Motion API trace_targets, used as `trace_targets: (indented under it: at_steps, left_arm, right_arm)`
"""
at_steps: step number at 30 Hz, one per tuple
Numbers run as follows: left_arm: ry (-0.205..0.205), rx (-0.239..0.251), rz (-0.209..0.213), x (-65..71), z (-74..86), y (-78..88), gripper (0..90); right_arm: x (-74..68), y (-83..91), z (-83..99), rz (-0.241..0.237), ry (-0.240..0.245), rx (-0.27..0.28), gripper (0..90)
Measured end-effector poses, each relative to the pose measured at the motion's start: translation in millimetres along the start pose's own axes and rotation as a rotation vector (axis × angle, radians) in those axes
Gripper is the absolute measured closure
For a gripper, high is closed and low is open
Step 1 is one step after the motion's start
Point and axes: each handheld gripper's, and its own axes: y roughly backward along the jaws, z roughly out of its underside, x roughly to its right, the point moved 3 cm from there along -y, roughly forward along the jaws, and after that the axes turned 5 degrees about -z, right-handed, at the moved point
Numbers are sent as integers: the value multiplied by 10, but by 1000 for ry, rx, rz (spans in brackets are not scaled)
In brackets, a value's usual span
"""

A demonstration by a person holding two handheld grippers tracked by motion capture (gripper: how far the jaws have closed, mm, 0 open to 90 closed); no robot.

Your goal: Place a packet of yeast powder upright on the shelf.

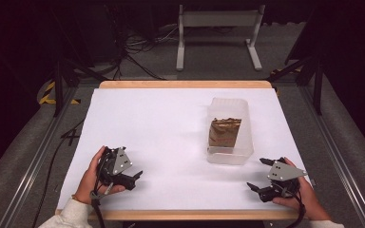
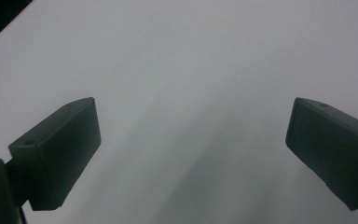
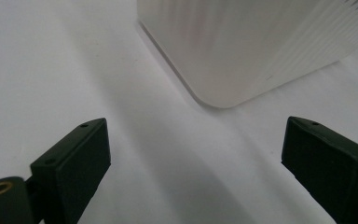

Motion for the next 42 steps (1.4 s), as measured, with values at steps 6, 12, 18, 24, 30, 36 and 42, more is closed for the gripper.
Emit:
trace_targets:
  at_steps: [6, 12, 18, 24, 30, 36, 42]
  left_arm:
    - [83, 8, -2, -43, 195, 63, 40]
    - [201, 44, -17, -100, 404, 233, 40]
    - [296, 74, -41, -200, 590, 357, 39]
    - [394, 115, -44, -271, 669, 408, 41]
    - [395, 108, -51, -244, 649, 380, 56]
    - [391, 103, -51, -228, 637, 367, 58]
    - [388, 107, -51, -223, 628, 369, 55]
  right_arm:
    - [2, 3, -1, 1, 3, 0, 84]
    - [3, 9, -2, 2, 4, 1, 84]
    - [6, 9, -9, 6, 8, 3, 84]
    - [17, 13, -15, 10, 12, 5, 84]
    - [16, 11, -14, 12, 12, 4, 84]
    - [19, 15, -13, 11, 10, 6, 84]
    - [20, 11, -13, 12, 10, 4, 84]
